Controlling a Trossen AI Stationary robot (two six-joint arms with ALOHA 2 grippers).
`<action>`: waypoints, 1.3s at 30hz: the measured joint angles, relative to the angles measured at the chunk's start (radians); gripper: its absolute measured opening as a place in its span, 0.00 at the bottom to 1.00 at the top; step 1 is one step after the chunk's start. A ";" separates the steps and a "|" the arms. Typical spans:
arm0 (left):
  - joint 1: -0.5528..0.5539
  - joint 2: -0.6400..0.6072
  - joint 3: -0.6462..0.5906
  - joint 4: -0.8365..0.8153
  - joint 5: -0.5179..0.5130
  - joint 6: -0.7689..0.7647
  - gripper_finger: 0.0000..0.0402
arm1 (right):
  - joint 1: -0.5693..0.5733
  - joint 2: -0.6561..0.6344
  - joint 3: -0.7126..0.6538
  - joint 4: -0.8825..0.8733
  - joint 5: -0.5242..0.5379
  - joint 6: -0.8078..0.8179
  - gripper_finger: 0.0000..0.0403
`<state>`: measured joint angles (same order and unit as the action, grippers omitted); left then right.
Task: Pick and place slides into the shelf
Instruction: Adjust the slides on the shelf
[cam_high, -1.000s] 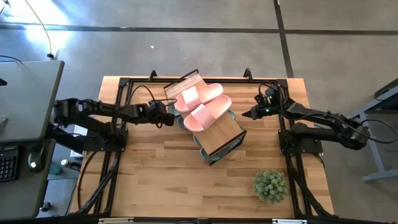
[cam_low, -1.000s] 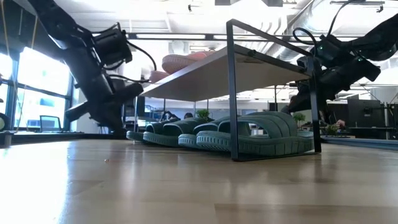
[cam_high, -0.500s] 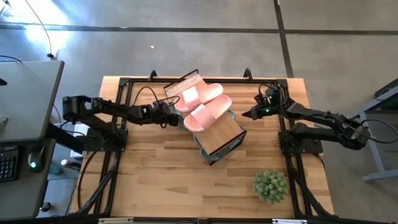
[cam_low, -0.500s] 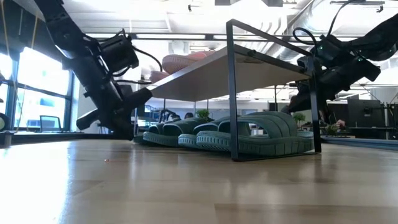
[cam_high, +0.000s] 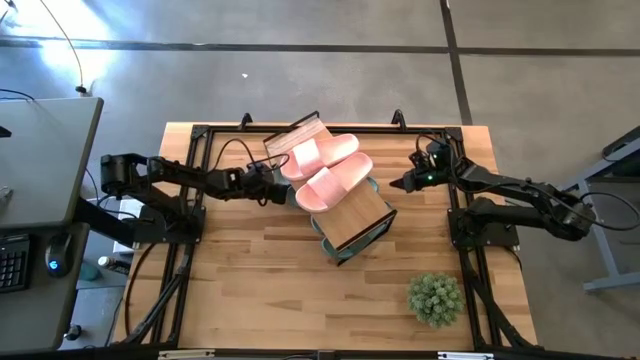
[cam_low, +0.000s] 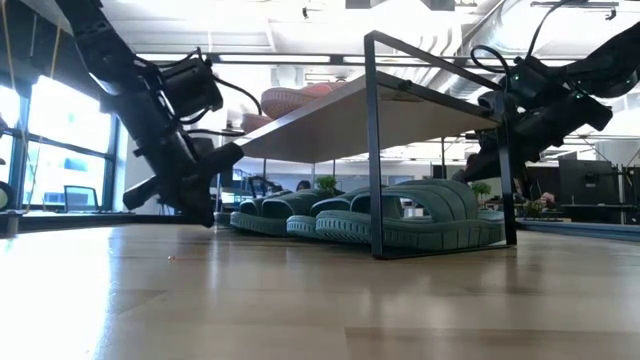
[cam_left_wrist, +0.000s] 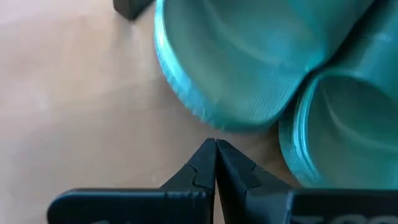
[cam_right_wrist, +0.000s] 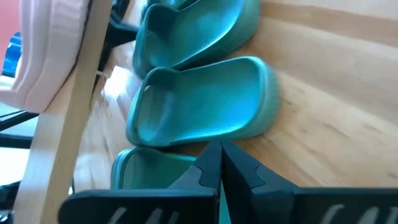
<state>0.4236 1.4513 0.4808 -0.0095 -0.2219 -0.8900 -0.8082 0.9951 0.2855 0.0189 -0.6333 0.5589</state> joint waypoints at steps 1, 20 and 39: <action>-0.008 0.000 0.000 -0.005 0.006 0.000 0.00 | -0.004 0.000 0.000 0.000 0.006 0.001 0.00; -0.267 -0.043 0.000 -0.046 -0.155 -0.140 0.00 | -0.089 0.455 0.170 0.010 -0.031 -0.089 0.00; -0.341 -0.043 0.000 -0.040 -0.257 -0.194 0.00 | 0.042 0.519 0.177 0.116 -0.006 -0.021 0.00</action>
<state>0.0822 1.4086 0.4812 -0.0494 -0.4785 -1.0840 -0.7662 1.5139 0.4625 0.1348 -0.6395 0.5383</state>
